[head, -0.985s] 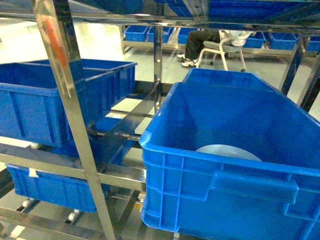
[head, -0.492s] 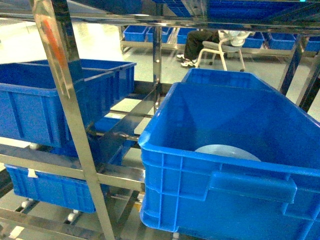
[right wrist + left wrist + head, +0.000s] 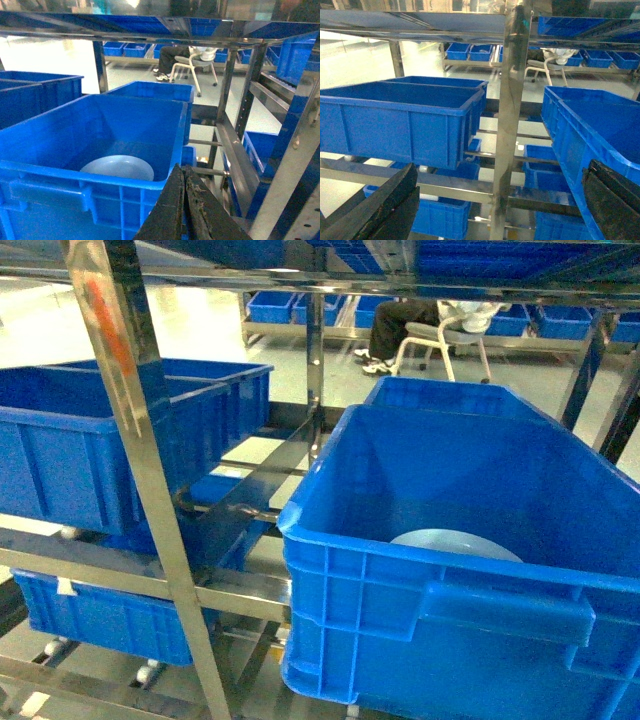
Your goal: Place blue tray on left shelf second layer neatly
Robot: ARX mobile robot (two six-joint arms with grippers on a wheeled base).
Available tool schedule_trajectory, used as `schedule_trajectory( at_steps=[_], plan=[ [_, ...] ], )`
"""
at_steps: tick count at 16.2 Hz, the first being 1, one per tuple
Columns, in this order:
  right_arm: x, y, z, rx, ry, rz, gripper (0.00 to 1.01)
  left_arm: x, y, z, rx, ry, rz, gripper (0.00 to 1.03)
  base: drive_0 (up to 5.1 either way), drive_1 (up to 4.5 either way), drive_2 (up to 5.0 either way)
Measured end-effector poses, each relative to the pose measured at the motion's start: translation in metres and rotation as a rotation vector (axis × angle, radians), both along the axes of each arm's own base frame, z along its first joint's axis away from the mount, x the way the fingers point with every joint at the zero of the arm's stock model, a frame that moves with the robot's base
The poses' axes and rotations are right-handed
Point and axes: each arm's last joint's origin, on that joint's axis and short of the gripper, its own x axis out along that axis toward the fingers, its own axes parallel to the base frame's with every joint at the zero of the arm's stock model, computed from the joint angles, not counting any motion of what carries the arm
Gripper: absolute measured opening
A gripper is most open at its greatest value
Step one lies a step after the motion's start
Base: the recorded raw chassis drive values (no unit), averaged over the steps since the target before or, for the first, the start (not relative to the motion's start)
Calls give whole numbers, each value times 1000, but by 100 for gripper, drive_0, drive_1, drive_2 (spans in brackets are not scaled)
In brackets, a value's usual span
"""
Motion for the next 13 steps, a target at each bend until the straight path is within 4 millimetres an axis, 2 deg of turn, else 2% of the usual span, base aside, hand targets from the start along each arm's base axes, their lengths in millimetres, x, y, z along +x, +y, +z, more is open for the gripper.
schedule_trajectory(
  at_steps=[3,13],
  plan=[
    [0,0,1,-1,-8,2,2,0,0,0,0,0,0,98,0,0,0],
    [0,0,1,-2,-8,3,98,0,0,0,0,0,0,98,0,0,0]
  ],
)
